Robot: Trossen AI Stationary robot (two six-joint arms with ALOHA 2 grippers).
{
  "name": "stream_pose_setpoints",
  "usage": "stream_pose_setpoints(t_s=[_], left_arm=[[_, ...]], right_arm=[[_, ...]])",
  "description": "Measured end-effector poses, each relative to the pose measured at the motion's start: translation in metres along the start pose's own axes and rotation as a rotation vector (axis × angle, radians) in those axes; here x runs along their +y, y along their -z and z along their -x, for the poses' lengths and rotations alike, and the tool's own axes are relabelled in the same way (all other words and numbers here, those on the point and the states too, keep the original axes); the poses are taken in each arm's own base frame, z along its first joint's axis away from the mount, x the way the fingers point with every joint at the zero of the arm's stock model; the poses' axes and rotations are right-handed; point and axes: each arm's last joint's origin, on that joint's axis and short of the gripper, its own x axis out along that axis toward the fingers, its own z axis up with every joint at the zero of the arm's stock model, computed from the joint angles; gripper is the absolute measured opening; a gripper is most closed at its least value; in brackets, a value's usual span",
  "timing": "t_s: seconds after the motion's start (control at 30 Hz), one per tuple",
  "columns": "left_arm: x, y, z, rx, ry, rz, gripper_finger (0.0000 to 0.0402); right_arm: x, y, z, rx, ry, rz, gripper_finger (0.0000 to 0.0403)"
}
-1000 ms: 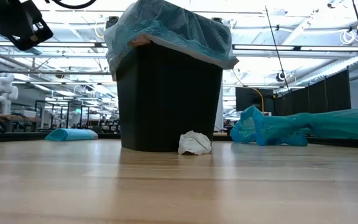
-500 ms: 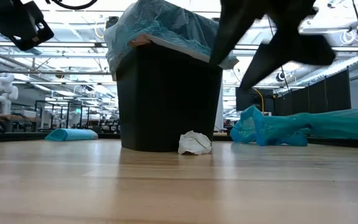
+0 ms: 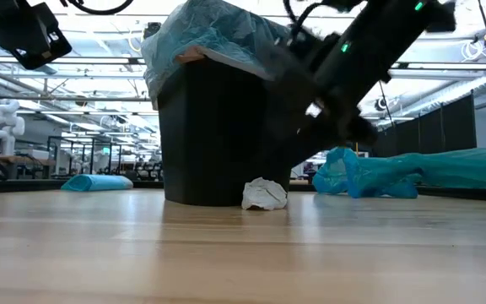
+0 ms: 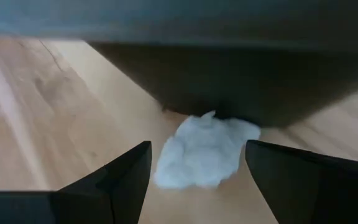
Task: Place trash/remove bag and relplace
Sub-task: Put the white paper trash into the trash bag
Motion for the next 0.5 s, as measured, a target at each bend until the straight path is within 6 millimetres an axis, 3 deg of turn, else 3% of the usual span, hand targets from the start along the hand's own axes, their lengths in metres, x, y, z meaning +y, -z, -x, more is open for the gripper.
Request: stream_pose_setpoints(t_s=[0.13, 0.3, 0.4, 0.5], left_arm=[[0.000, 0.000, 0.000, 0.000, 0.000, 0.000, 0.0176], [0.000, 0.000, 0.000, -0.001, 0.000, 0.000, 0.0176], [0.000, 0.000, 0.000, -0.001, 0.000, 0.000, 0.0176], [0.000, 0.000, 0.000, -0.001, 0.000, 0.000, 0.0176]], right_arm=[[0.001, 0.003, -0.020, 0.004, -0.029, 0.091, 0.0254], [-0.003, 0.014, -0.040, 0.044, -0.016, 0.073, 0.0243], [-0.004, 0.015, -0.042, 0.081, -0.011, 0.024, 0.0192], [-0.001, 0.019, -0.035, 0.105, -0.030, 0.016, 0.0100]])
